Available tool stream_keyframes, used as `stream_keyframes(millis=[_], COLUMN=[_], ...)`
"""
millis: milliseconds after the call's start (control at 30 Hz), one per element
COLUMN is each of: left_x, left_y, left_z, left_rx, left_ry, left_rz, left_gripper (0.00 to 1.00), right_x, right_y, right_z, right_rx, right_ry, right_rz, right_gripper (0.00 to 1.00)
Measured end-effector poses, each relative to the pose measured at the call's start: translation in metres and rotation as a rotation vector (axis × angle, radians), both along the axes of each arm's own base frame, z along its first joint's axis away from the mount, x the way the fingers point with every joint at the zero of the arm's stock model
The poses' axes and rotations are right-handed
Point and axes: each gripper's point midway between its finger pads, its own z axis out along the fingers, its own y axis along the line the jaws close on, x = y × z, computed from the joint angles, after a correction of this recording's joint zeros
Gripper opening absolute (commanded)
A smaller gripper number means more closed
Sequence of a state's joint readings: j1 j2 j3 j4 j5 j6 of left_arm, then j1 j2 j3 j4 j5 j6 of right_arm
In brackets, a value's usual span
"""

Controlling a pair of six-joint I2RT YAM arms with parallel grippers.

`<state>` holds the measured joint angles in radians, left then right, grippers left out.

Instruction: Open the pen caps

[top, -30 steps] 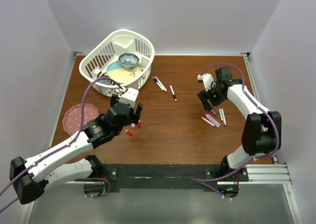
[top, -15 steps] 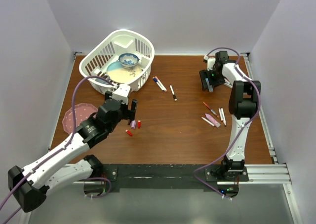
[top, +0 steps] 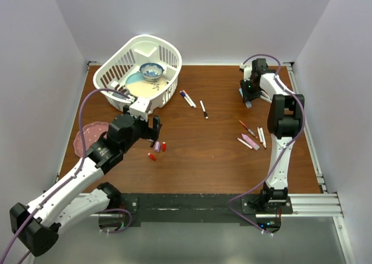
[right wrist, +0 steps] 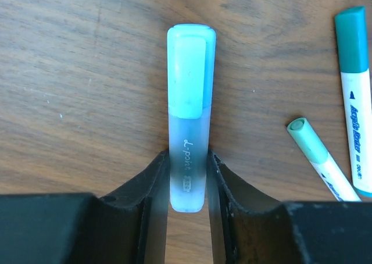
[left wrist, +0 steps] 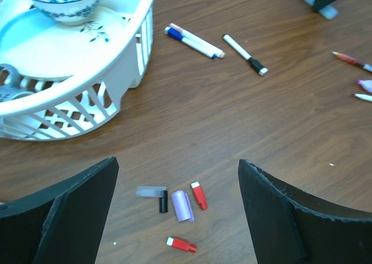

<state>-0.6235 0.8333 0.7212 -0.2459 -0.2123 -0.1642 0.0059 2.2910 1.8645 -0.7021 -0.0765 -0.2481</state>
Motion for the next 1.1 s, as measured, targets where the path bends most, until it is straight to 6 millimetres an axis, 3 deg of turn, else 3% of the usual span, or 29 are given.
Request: stream_keyframes(millis=[33, 167, 333, 400, 600, 700, 800, 867, 933, 967, 1100], left_x=[0.0, -0.004, -0.008, -0.008, -0.007, 0.003, 0.008, 0.013, 0.021, 0.035, 0.057], left_y=[-0.002, -0.011, -0.026, -0.034, -0.078, -0.102, -0.137, -0.161, -0.18, -0.194, -0.214], left_z=[0.001, 0.001, 0.001, 0.006, 0.014, 0.006, 0.004, 0.014, 0.03, 0.047, 0.064], left_rx=[-0.009, -0.051, -0.155, -0.237, -0.634, -0.765, -0.8, -0.822, -0.844, -0.861, -0.86], left_ry=[-0.003, -0.002, 0.017, 0.023, 0.109, 0.211, 0.28, 0.295, 0.295, 0.291, 0.275], left_rz=[-0.011, -0.081, -0.174, -0.196, -0.267, -0.259, -0.254, -0.236, -0.217, -0.176, -0.088], left_gripper=[0.91, 0.93, 0.95, 0.95, 0.93, 0.94, 0.95, 0.94, 0.93, 0.92, 0.85], right_x=[0.0, -0.005, -0.049, -0.069, -0.138, -0.174, -0.201, -0.212, -0.217, -0.219, -0.221], right_y=[0.0, 0.0, 0.02, 0.036, 0.103, 0.126, 0.14, 0.145, 0.146, 0.146, 0.148], right_z=[0.0, 0.003, 0.016, 0.037, 0.147, 0.172, 0.174, 0.172, 0.171, 0.173, 0.175], right_rx=[-0.004, -0.003, 0.111, 0.199, 0.518, 0.61, 0.674, 0.694, 0.698, 0.697, 0.7], right_ry=[-0.007, -0.033, -0.002, -0.02, -0.216, -0.251, -0.232, -0.218, -0.216, -0.222, -0.229], right_rz=[0.001, 0.002, 0.059, 0.12, 0.437, 0.561, 0.626, 0.643, 0.648, 0.652, 0.662], right_gripper=[0.0, 0.0, 0.0, 0.0, 0.0, 0.0, 0.0, 0.0, 0.0, 0.0, 0.0])
